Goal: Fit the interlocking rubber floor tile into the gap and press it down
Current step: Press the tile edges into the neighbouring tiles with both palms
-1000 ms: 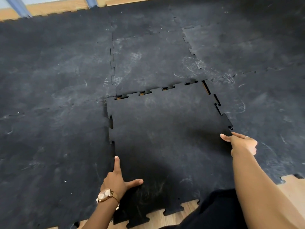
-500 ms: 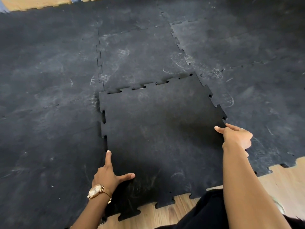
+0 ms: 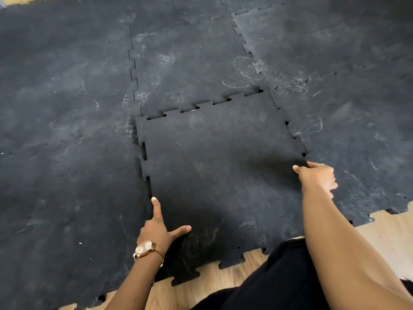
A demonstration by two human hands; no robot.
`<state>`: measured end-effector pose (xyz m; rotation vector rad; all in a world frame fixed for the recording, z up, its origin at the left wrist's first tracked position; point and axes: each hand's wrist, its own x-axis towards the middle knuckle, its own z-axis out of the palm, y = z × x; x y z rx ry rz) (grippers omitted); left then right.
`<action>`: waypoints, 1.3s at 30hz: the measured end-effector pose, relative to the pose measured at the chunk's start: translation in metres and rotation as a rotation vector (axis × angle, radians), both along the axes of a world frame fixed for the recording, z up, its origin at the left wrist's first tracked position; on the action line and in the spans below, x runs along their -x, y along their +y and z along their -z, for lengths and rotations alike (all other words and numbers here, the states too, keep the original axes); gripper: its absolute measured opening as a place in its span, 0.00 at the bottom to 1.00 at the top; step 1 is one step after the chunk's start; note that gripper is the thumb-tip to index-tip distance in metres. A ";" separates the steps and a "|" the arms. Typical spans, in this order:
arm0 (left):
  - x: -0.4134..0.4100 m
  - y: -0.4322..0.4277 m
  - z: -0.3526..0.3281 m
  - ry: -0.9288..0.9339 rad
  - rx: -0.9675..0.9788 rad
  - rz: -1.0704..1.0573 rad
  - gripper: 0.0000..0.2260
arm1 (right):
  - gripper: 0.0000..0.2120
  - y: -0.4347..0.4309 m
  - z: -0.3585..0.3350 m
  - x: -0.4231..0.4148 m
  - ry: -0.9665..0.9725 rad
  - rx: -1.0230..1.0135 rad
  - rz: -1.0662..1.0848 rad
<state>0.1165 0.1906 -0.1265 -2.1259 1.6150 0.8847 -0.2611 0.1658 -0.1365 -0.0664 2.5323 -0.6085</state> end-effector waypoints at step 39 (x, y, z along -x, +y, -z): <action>0.334 -0.131 0.012 -0.049 0.108 1.564 0.67 | 0.74 0.040 0.005 -0.041 -0.027 -0.524 -0.667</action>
